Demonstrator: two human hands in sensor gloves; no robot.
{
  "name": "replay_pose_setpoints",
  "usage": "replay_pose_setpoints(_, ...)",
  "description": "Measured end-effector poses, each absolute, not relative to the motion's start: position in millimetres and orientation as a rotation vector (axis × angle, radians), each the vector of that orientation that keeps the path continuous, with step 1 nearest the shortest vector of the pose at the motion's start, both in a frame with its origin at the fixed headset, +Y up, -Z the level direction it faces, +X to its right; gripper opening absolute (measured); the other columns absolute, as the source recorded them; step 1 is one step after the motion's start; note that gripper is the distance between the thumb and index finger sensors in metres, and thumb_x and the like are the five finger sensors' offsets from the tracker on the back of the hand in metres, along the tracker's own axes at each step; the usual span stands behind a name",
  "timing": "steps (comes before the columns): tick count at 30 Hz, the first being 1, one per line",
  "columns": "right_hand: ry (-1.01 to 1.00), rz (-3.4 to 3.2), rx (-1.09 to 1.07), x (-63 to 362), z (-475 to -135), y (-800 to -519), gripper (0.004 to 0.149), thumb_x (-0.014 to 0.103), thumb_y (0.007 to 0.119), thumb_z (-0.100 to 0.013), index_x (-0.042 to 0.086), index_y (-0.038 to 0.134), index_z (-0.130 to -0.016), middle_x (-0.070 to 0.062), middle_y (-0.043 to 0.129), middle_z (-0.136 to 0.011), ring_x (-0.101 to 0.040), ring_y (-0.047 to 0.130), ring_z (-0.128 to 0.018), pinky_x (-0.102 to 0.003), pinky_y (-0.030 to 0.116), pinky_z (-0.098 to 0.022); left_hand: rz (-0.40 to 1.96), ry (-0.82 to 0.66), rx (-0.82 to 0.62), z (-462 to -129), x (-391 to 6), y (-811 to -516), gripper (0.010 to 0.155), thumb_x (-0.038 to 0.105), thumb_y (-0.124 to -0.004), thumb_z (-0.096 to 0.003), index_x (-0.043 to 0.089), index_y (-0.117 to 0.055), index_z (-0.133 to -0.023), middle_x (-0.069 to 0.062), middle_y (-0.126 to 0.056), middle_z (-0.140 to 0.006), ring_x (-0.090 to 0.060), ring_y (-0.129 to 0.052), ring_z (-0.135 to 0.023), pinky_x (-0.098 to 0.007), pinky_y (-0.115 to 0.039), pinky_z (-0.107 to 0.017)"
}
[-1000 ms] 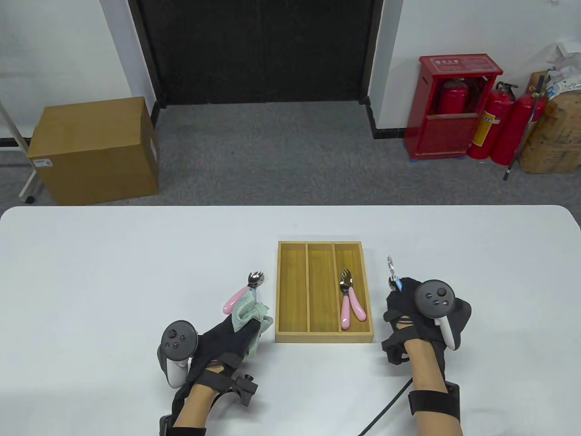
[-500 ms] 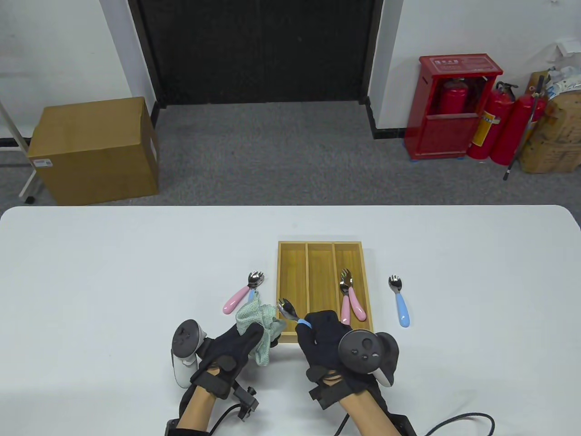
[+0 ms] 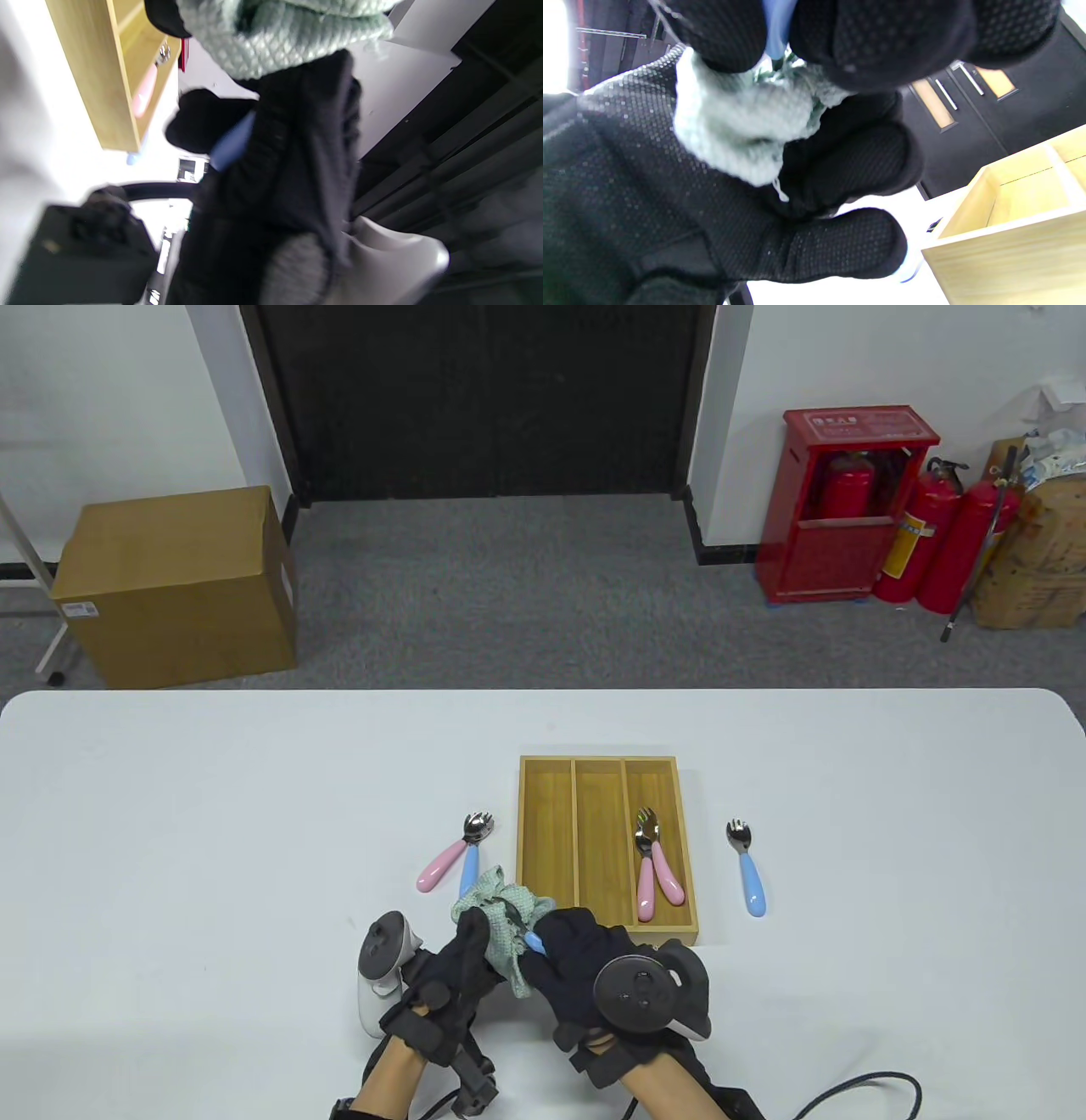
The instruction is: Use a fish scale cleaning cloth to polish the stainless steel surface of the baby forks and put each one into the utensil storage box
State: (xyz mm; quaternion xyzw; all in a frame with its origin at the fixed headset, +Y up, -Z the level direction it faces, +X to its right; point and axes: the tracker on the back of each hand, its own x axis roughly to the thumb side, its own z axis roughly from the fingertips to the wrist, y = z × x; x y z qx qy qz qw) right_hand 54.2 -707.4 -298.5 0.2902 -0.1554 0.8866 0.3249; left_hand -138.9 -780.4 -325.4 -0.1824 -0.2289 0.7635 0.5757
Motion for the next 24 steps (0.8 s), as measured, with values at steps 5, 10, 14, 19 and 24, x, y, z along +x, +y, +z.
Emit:
replay_pose_setpoints(5, -0.41, 2.284, 0.784, 53.5, -295.6, -709.8, 0.047, 0.038, 0.078, -0.043, 0.006, 0.075, -0.077, -0.027, 0.077, -0.074, -0.021, 0.091, -0.019, -0.056, 0.077, -0.034, 1.754, -0.517, -0.39, -324.1, -135.3, -776.1, 0.076, 0.066, -0.05, -0.061, 0.019, -0.024, -0.115, -0.012, -0.046, -0.117, -0.036, -0.061, -0.105, -0.065, -0.047, -0.072)
replay_pose_setpoints(10, -0.385, 2.259, 0.795, 49.8, -293.4, -709.9, 0.047, 0.038, 0.078, -0.043, 0.005, 0.076, -0.077, -0.027, 0.077, -0.074, -0.021, 0.091, -0.019, -0.056, 0.078, -0.033, 1.834, -0.347, -0.258, -321.7, -139.2, -773.8, 0.055, 0.057, -0.071, -0.0574, 0.036, -0.059, -0.106, 0.011, -0.073, -0.111, -0.024, -0.076, -0.103, -0.056, -0.06, -0.074)
replay_pose_setpoints(14, -0.353, 2.29, 0.786, 49.7, -294.0, -709.0, 0.047, 0.038, 0.08, -0.042, 0.007, 0.077, -0.077, -0.025, 0.079, -0.074, -0.024, 0.093, -0.021, -0.058, 0.077, -0.034, 1.797, -0.274, -0.192, -321.1, -145.0, -769.2, 0.047, 0.052, -0.081, -0.0516, 0.036, -0.075, -0.096, 0.012, -0.087, -0.1, -0.021, -0.085, -0.097, -0.053, -0.065, -0.072)
replay_pose_setpoints(19, -0.305, 2.316, 0.721, 55.3, -297.5, -709.9, 0.045, 0.04, 0.084, -0.041, 0.008, 0.081, -0.072, -0.025, 0.083, -0.072, -0.03, 0.094, -0.033, -0.059, 0.074, -0.038, 1.63, -0.278, -0.074, -324.3, -151.9, -754.0, 0.046, 0.053, -0.084, -0.0487, 0.036, -0.08, -0.091, 0.012, -0.095, -0.091, -0.017, -0.096, -0.086, -0.049, -0.072, -0.069)
replay_pose_setpoints(24, -0.27, 2.377, 0.677, 62.0, -300.5, -710.4, 0.045, 0.037, 0.085, -0.04, 0.009, 0.08, -0.075, -0.024, 0.081, -0.078, -0.032, 0.095, -0.045, -0.063, 0.073, -0.042, 1.526, -0.256, 0.009, -326.4, -157.0, -749.2, 0.047, 0.052, -0.089, -0.0462, 0.032, -0.084, -0.088, 0.006, -0.099, -0.083, -0.02, -0.1, -0.075, -0.051, -0.074, -0.065)
